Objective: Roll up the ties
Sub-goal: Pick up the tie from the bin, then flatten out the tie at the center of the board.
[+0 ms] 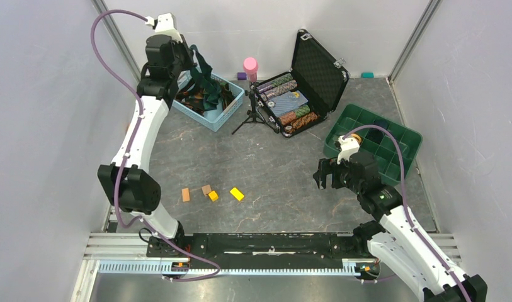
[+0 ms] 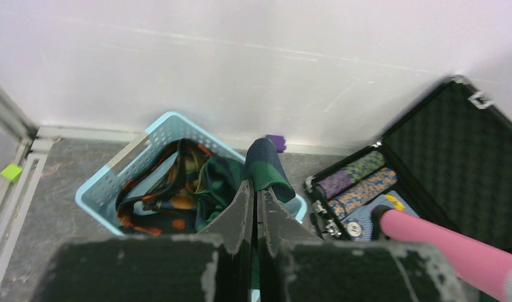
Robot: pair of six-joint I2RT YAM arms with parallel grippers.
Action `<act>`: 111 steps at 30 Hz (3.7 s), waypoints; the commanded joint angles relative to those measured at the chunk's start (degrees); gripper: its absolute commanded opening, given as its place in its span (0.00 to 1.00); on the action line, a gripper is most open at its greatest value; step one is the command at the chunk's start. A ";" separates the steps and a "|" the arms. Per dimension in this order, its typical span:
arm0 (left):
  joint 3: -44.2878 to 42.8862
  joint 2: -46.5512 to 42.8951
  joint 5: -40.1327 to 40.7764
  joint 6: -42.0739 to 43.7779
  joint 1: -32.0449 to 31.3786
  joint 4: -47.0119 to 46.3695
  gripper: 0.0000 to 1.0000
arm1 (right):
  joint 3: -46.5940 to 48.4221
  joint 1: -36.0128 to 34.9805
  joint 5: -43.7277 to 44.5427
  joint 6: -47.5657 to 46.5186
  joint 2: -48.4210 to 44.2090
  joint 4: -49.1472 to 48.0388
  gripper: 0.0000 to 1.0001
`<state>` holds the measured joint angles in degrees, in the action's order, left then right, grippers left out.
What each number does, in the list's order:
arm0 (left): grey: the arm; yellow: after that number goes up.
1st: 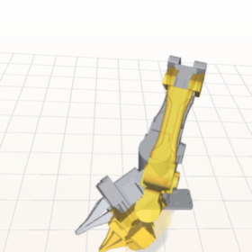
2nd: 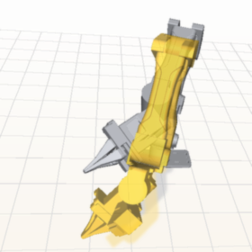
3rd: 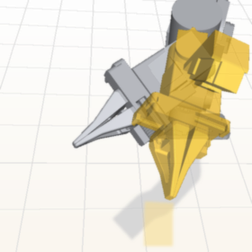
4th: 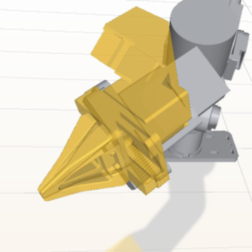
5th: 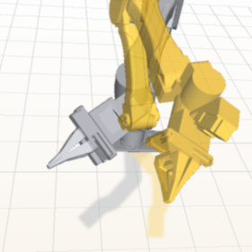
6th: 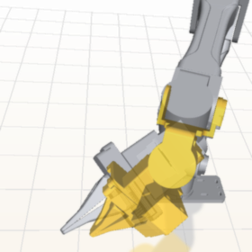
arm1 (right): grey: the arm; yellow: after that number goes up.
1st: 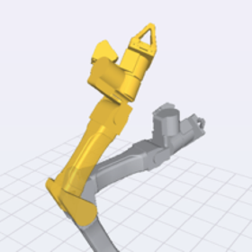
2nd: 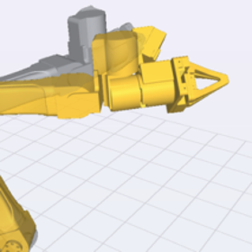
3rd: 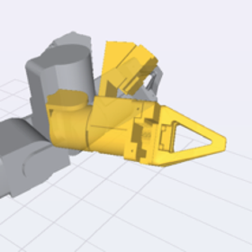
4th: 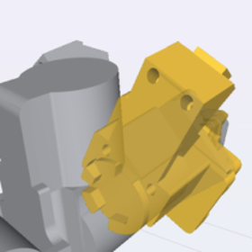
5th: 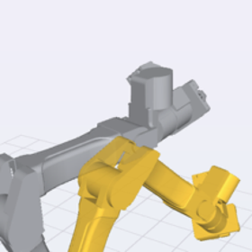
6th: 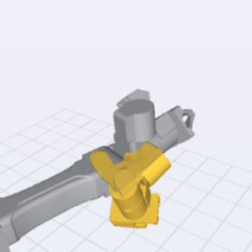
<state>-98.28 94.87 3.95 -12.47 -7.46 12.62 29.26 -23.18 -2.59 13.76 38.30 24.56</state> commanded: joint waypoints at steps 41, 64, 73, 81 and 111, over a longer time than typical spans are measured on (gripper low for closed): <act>-29.35 -16.62 -15.52 1.79 -0.40 7.23 0.02 | -1.31 0.09 -2.79 3.28 -0.91 -1.89 0.99; -44.21 -13.77 -22.43 -16.09 -0.41 -4.92 0.02 | -1.32 0.07 -3.52 4.87 -4.88 -0.76 0.99; -45.50 -15.26 -21.76 -21.73 -0.43 -9.73 0.02 | -0.53 0.06 -2.46 4.80 -6.93 0.62 0.99; -45.88 -16.60 -20.25 -21.35 -0.36 -8.53 0.02 | -0.52 0.11 -2.91 5.17 -7.83 0.58 0.99; -33.21 -17.16 -18.38 -20.28 -1.61 9.66 0.02 | 11.87 0.06 -13.68 0.97 -4.85 -17.96 0.99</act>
<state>-132.03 79.66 -19.03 -37.58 -7.88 13.76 36.62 -23.18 -12.36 14.11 30.52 16.75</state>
